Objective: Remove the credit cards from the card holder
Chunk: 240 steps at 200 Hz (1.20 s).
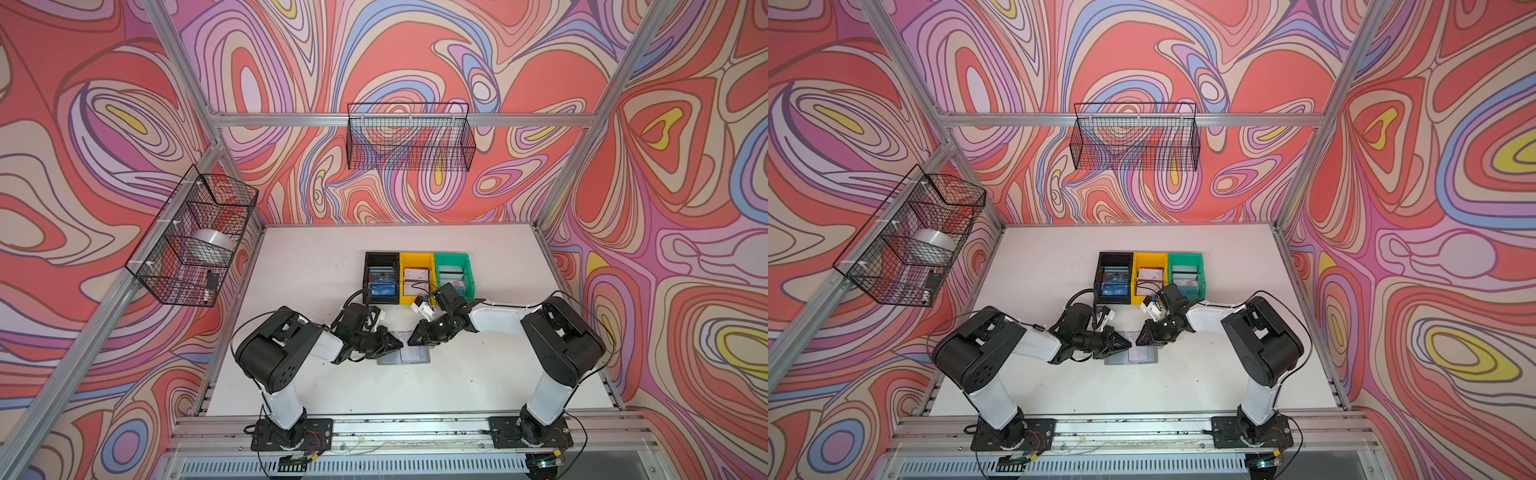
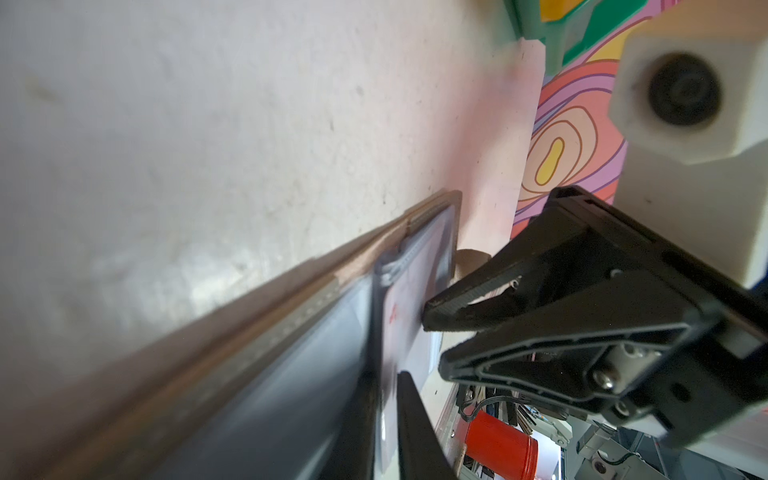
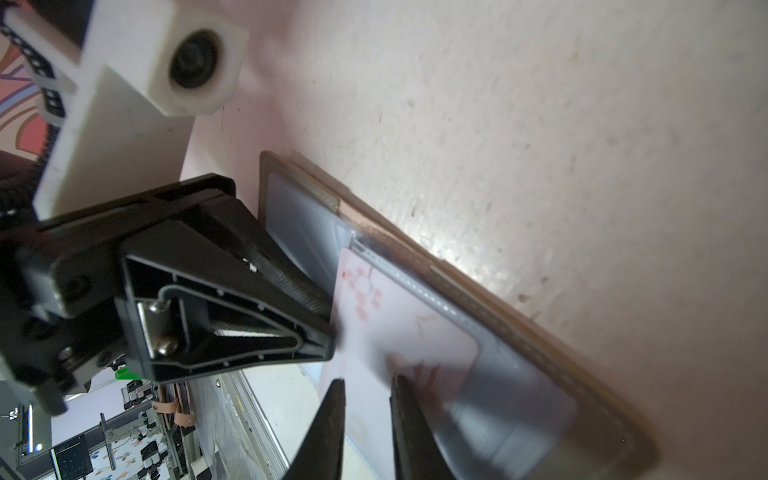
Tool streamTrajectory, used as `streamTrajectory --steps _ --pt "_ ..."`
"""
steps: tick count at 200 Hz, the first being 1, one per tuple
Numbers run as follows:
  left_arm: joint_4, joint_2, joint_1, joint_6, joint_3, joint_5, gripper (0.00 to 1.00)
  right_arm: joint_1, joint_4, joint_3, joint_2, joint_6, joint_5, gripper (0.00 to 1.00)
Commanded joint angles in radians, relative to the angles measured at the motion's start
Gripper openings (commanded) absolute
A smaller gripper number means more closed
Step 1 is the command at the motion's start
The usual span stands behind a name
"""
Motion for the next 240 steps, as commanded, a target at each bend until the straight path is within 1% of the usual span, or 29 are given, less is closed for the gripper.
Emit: streamTrajectory --steps 1,50,87,109,174,240 --pt "0.019 0.017 -0.004 -0.01 0.0 -0.007 0.12 -0.002 -0.052 -0.024 0.049 -0.007 0.064 0.24" --pt "0.016 0.015 -0.004 -0.009 0.001 -0.008 0.09 -0.002 -0.053 -0.021 0.055 -0.008 0.064 0.24" --pt "-0.026 -0.006 -0.003 0.012 0.006 -0.014 0.02 -0.002 -0.052 -0.028 0.051 -0.008 0.063 0.24" --pt "-0.031 -0.012 -0.004 0.013 0.008 -0.009 0.0 -0.004 -0.052 -0.028 0.051 -0.009 0.063 0.24" --pt "-0.048 -0.047 0.001 0.021 -0.006 -0.002 0.0 -0.008 -0.044 -0.043 0.037 -0.006 0.056 0.24" --pt "-0.21 -0.123 0.031 0.105 0.006 0.001 0.0 -0.025 -0.052 -0.053 0.02 -0.011 0.056 0.24"
